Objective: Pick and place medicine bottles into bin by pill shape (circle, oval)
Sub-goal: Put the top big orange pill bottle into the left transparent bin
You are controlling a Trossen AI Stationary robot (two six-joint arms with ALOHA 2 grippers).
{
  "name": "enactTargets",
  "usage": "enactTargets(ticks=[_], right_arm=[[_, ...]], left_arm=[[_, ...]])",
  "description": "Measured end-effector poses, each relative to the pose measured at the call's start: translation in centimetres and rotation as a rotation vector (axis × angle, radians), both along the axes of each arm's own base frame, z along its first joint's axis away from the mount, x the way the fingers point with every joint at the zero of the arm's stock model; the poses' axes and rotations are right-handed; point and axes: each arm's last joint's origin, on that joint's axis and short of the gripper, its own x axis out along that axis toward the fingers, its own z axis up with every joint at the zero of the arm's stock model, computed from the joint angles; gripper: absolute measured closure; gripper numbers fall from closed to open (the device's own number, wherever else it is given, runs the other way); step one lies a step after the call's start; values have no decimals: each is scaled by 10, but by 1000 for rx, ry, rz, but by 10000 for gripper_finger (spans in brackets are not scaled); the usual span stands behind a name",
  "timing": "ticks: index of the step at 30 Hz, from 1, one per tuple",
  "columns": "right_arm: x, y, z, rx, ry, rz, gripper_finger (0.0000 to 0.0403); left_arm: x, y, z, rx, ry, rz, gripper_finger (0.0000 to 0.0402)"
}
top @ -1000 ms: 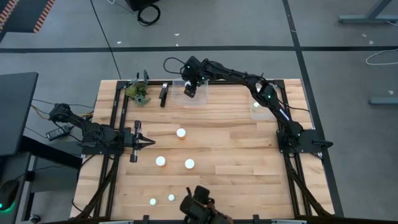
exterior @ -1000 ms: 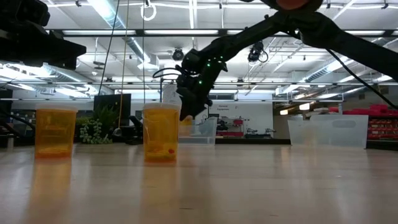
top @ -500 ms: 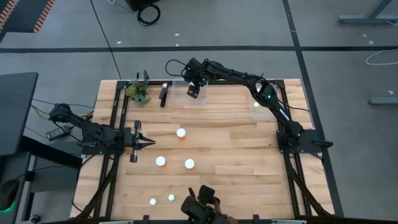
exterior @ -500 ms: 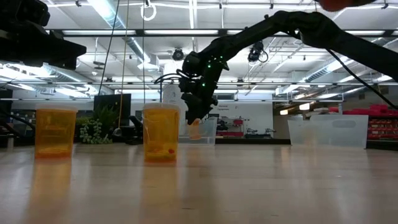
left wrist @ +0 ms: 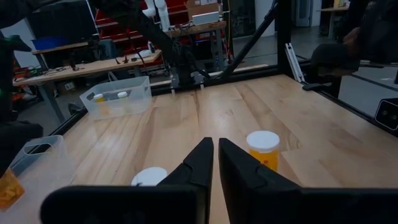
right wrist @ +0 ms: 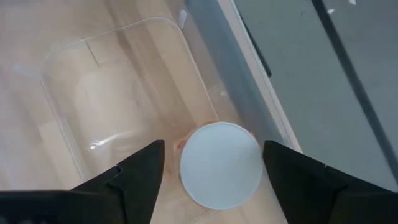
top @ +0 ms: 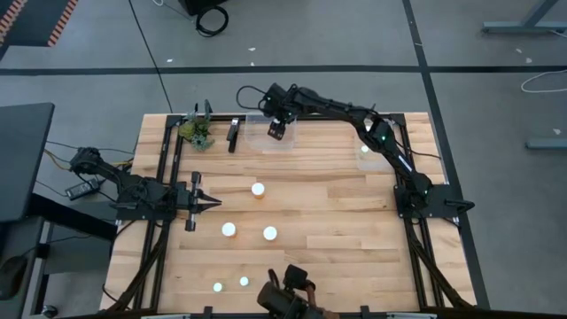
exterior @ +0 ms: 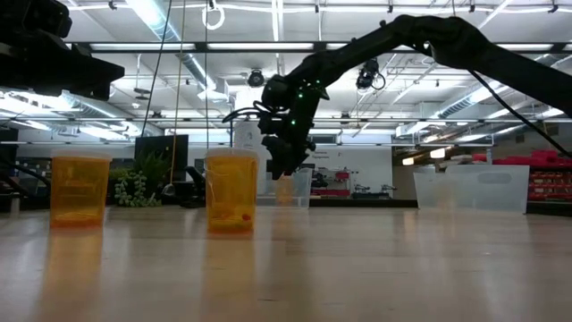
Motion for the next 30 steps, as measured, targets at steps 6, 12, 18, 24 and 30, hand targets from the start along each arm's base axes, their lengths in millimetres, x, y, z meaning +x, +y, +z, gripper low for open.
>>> enactTargets(ticks=[6,12,18,24,30], right_arm=[[7,12,0,-100,63,13,120],[12,22,4,-117,64,44,120],[18,31,25,-157,34,55,120],[27,48,44,-184,-10,98,120],[38,73,45,-191,-10,168,120]], left_arm=[[0,0,0,0,0,0,375],[0,0,0,0,0,0,371],[0,0,0,0,0,0,366],[0,0,0,0,0,0,374],[0,0,0,0,0,0,372]])
